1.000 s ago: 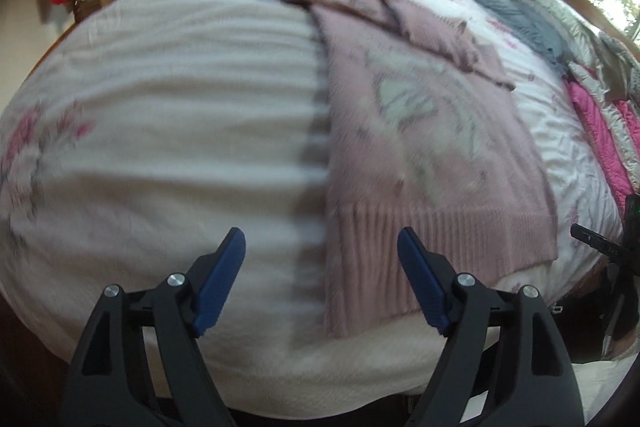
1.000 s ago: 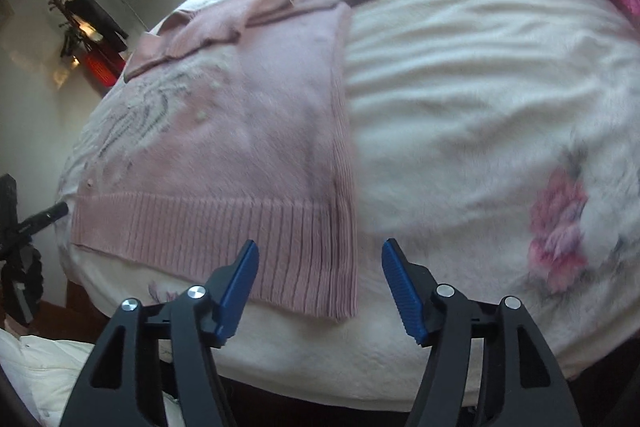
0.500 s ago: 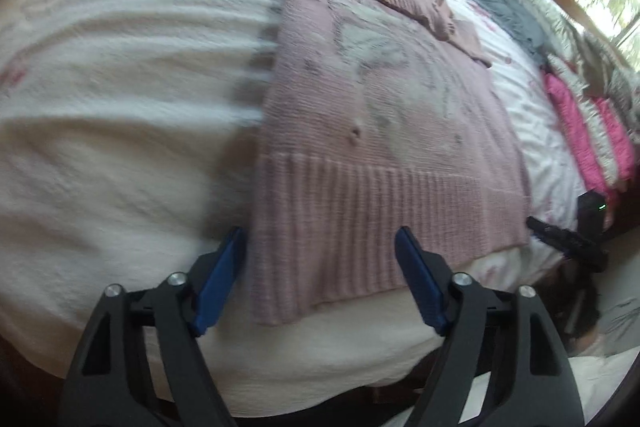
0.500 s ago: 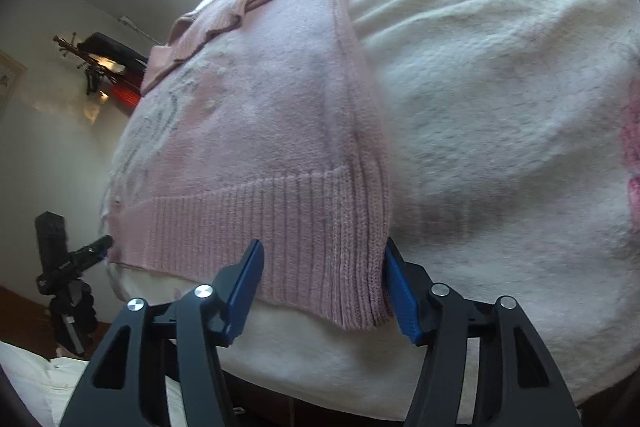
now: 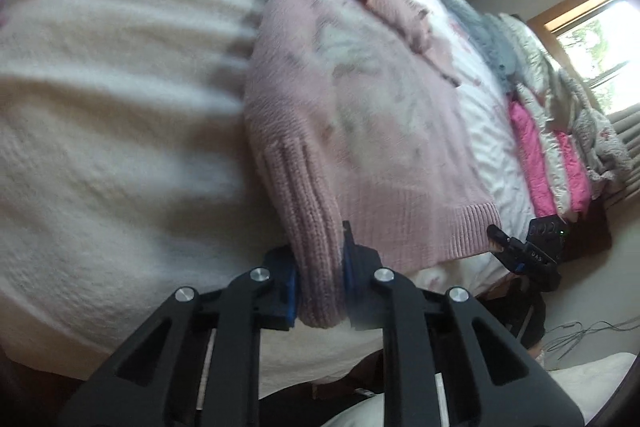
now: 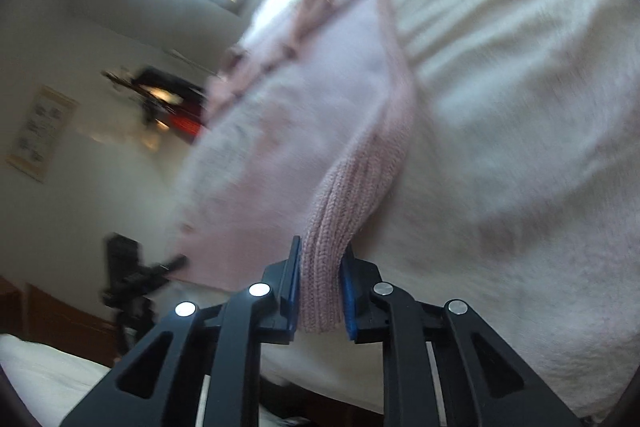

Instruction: Fold small clothes

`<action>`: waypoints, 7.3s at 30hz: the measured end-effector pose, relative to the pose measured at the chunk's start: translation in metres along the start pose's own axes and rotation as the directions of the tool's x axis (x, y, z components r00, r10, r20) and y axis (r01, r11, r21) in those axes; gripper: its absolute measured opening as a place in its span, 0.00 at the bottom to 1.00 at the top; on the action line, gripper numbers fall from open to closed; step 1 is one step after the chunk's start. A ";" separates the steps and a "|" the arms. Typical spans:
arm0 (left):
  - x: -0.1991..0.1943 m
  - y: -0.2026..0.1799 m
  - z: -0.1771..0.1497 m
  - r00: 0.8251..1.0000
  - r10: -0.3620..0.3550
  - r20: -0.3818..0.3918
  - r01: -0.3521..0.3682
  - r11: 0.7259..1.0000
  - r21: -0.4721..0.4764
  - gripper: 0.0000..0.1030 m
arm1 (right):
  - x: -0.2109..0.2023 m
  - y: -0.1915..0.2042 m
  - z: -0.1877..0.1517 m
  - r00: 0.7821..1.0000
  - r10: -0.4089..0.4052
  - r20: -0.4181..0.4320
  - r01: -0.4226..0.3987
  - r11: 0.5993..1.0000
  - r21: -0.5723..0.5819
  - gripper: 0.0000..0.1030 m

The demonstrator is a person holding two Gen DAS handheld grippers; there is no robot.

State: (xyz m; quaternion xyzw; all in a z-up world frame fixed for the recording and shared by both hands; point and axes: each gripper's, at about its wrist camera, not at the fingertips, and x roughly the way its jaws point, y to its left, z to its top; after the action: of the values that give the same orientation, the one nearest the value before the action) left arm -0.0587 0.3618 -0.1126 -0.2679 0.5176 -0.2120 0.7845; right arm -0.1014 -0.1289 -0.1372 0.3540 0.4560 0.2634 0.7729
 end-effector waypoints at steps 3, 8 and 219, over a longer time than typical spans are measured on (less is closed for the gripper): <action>-0.009 -0.006 0.012 0.998 -0.054 0.041 0.055 0.999 -0.003 0.15 | -0.014 0.009 0.018 0.996 0.067 0.055 -0.067 0.998 0.008 0.17; -0.012 -0.006 0.049 0.990 -0.090 0.111 0.093 0.995 -0.027 0.15 | -0.027 0.015 0.057 0.989 0.068 0.133 -0.072 0.997 0.023 0.15; 0.162 -0.076 0.282 0.966 0.254 0.054 -0.259 0.929 0.263 0.46 | 0.153 -0.084 0.276 0.998 -0.050 -0.025 0.054 0.977 0.208 0.20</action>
State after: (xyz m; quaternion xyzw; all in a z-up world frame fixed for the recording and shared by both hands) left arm 0.2588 0.2612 -0.0865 -0.0917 0.5071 -0.1731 0.8393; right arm 0.2202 -0.1530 -0.1910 0.4184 0.4979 0.1974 0.7336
